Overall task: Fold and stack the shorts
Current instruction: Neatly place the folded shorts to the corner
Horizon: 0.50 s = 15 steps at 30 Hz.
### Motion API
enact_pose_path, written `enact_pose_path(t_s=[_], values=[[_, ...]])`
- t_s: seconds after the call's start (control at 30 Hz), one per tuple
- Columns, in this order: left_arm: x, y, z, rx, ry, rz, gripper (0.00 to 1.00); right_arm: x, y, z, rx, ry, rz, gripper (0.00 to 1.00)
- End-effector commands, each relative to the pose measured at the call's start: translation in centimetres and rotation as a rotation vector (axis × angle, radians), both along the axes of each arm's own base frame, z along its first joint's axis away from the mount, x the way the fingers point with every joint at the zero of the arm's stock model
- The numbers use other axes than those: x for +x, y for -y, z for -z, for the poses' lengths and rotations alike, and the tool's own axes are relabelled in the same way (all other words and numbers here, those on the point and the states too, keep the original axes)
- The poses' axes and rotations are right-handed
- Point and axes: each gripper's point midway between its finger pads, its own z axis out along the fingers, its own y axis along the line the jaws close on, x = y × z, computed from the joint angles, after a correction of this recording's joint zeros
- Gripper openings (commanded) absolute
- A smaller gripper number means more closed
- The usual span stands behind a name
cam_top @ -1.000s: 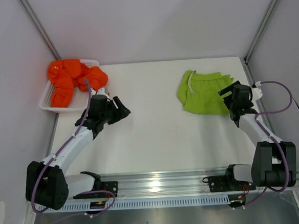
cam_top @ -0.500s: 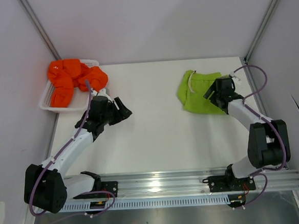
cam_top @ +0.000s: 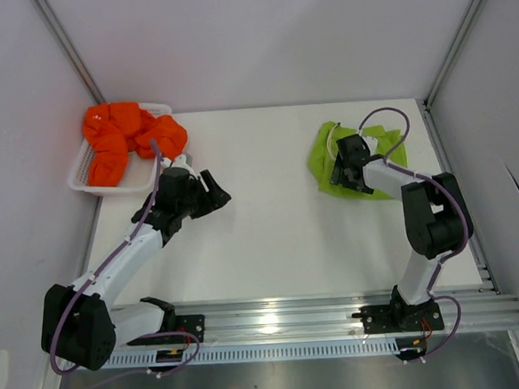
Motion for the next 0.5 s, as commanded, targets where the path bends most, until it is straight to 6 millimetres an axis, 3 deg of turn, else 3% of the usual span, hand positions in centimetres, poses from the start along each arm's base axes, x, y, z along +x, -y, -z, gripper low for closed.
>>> enact_pose_path(t_s=[0.0, 0.2, 0.3, 0.33, 0.37, 0.43, 0.47], values=[[0.1, 0.8, -1.0, -0.036, 0.033, 0.019, 0.69, 0.9, 2.3, 0.2, -0.113, -0.054, -0.022, 0.82], [0.0, 1.2, -1.0, -0.045, 0.03, 0.038, 0.69, 2.9, 3.6, 3.0, -0.119, -0.167, -0.13, 0.86], [-0.2, 1.4, -0.7, -0.045, 0.023, 0.051, 0.69, 4.2, 4.3, 3.0, -0.146, -0.178, -0.186, 0.88], [-0.3, 1.5, -0.5, -0.045, 0.015, 0.053, 0.69, 4.3, 4.8, 4.1, -0.166, -0.214, -0.19, 0.88], [-0.4, 1.8, -0.6, -0.045, 0.017, 0.064, 0.69, 5.2, 5.1, 3.4, -0.178, -0.227, -0.195, 0.89], [-0.6, 1.9, -0.5, -0.035, 0.016, 0.07, 0.69, 5.8, 6.0, 3.9, -0.207, -0.273, -0.224, 0.88], [-0.7, 2.0, -0.5, -0.03, 0.016, 0.074, 0.69, 5.4, 6.3, 5.1, -0.217, -0.325, -0.237, 0.88]])
